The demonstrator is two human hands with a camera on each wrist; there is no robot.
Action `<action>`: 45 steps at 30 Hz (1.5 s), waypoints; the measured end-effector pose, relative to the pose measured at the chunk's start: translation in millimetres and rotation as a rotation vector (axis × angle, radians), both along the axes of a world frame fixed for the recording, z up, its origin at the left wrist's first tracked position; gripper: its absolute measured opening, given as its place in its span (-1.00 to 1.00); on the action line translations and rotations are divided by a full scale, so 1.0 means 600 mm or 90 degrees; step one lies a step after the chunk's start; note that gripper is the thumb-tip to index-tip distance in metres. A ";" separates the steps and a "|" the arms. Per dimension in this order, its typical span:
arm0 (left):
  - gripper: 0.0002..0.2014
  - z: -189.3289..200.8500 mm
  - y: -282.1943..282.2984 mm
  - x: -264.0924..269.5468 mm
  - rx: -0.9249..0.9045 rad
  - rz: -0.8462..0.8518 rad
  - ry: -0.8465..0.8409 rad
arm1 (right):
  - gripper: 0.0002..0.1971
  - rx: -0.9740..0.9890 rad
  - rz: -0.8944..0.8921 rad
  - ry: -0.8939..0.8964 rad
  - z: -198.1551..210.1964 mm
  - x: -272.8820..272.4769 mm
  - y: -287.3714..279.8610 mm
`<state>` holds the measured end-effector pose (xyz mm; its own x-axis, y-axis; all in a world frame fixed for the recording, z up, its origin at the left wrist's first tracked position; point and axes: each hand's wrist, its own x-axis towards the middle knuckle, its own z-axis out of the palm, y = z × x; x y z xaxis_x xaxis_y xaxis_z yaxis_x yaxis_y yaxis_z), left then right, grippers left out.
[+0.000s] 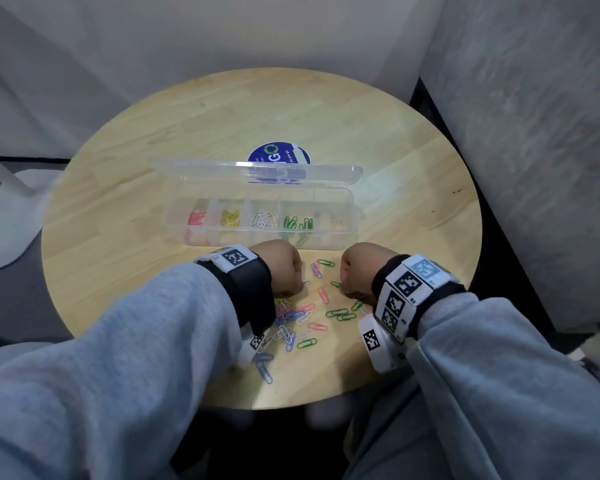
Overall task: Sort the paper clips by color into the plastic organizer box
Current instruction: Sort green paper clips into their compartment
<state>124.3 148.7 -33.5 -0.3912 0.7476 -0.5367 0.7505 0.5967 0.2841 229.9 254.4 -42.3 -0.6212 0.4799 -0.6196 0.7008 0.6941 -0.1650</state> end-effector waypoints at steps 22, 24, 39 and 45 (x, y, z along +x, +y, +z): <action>-0.78 0.024 -0.091 -0.033 0.056 0.113 -0.152 | -0.83 -0.270 -0.177 0.119 0.029 0.015 -0.007; -0.78 0.020 -0.093 -0.025 0.031 0.069 -0.095 | -0.85 -0.273 -0.175 0.115 0.030 0.010 -0.011; -0.89 -0.011 -0.081 -0.003 -0.024 -0.105 0.012 | -0.75 0.035 0.046 0.092 0.003 -0.044 -0.034; -0.92 -0.012 -0.089 -0.015 -0.015 -0.067 -0.054 | -0.73 0.056 0.079 0.007 -0.008 -0.048 -0.035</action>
